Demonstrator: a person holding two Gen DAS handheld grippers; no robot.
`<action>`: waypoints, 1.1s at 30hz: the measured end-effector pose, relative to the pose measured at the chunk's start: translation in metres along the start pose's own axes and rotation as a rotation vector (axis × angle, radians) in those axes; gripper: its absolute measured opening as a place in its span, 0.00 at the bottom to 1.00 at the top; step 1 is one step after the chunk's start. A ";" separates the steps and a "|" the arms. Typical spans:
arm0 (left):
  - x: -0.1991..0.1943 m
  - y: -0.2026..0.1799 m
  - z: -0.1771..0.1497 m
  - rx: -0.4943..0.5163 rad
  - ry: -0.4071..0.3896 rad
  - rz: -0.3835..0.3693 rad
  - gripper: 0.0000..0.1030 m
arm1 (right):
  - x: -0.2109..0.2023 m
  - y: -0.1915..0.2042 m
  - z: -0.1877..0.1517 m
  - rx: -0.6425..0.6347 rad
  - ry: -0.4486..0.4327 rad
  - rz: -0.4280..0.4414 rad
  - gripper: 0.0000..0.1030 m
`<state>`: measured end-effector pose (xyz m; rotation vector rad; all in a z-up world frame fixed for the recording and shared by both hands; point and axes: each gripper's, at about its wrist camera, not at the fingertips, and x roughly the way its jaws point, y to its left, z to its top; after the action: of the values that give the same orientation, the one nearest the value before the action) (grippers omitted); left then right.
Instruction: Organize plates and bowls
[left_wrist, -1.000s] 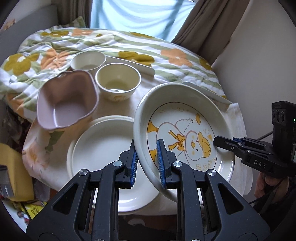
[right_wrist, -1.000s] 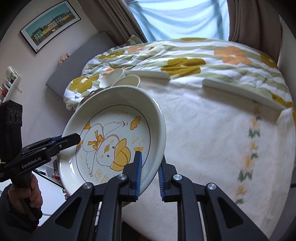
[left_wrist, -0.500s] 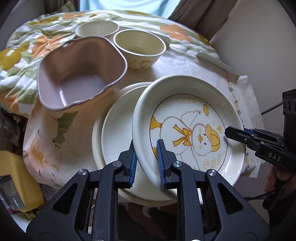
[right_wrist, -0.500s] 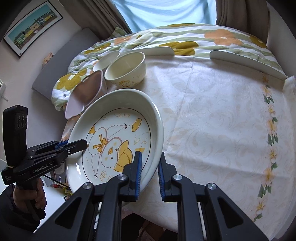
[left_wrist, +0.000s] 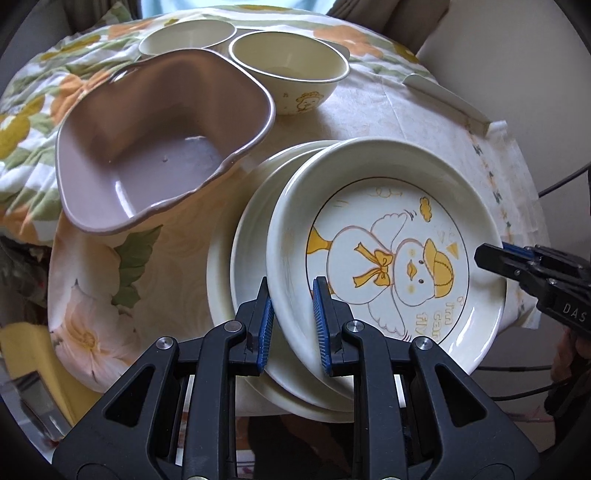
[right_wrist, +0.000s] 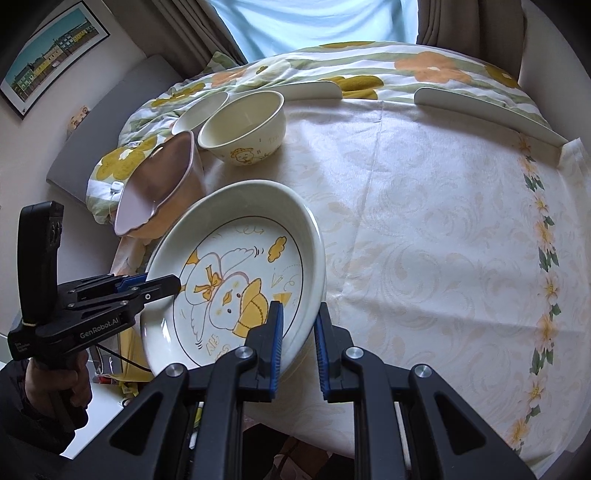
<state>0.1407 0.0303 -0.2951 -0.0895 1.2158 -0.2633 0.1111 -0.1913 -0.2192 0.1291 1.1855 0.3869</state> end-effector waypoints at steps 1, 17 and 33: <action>0.000 -0.002 0.000 0.015 0.002 0.012 0.17 | 0.000 0.000 0.000 0.001 -0.002 -0.003 0.15; 0.001 -0.038 0.000 0.273 -0.018 0.326 0.18 | 0.005 0.015 0.000 -0.104 0.003 -0.089 0.15; 0.000 -0.046 -0.006 0.295 -0.010 0.371 0.18 | 0.009 0.024 0.000 -0.170 0.009 -0.139 0.15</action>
<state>0.1276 -0.0142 -0.2876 0.3872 1.1475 -0.1136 0.1089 -0.1661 -0.2204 -0.1017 1.1576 0.3640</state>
